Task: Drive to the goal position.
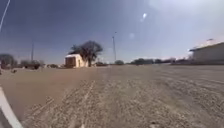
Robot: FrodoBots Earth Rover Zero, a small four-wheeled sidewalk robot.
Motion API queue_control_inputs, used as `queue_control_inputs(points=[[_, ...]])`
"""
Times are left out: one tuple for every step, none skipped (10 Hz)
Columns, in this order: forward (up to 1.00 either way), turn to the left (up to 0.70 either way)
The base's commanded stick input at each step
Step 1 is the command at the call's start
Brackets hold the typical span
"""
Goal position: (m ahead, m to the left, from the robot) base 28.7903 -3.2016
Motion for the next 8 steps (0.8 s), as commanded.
queue_control_inputs(points=[[0.70,0.00],[0.70,0.00],[0.70,0.00],[0.70,0.00],[0.70,0.00],[0.70,0.00],[0.70,0.00],[0.70,0.00]])
